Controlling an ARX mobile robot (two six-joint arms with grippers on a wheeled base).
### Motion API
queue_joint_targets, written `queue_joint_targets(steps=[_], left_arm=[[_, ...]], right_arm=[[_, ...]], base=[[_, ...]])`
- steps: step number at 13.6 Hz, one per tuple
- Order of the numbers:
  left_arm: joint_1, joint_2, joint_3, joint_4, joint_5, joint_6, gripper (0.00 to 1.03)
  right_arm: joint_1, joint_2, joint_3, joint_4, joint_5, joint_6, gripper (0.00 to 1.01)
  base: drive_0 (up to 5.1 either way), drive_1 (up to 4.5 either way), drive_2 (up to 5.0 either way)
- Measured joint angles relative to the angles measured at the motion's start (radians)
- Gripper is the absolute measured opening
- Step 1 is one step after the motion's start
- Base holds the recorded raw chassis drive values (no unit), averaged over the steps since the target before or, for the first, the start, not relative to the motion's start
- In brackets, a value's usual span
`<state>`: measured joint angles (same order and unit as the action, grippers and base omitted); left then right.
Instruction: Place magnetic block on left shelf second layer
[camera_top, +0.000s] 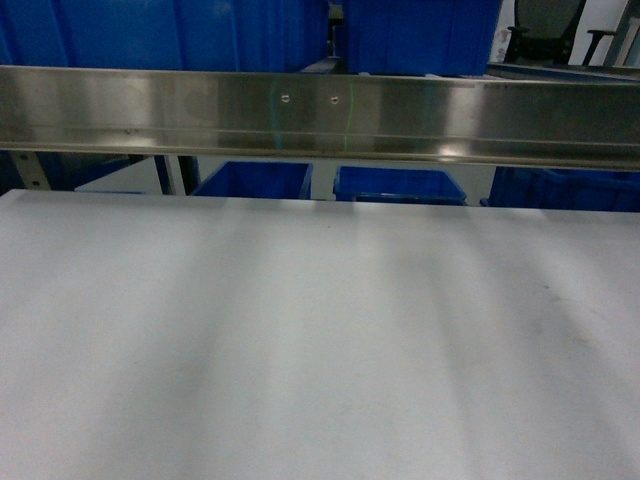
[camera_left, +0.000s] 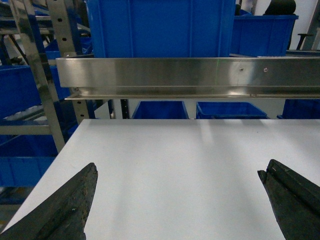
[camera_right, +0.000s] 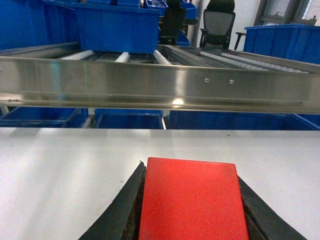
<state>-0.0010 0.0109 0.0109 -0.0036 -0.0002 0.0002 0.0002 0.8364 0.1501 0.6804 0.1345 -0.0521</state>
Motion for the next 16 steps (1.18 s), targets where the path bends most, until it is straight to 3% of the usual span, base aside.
queue_joint_targets(steps=[16], left_arm=[[0.0,0.0,0.0,0.0,0.0,0.0,0.98]], right_arm=[[0.0,-0.001,0.0,0.001,-0.001,0.0,0.34]], base=[[-0.3,0.15,0.1]])
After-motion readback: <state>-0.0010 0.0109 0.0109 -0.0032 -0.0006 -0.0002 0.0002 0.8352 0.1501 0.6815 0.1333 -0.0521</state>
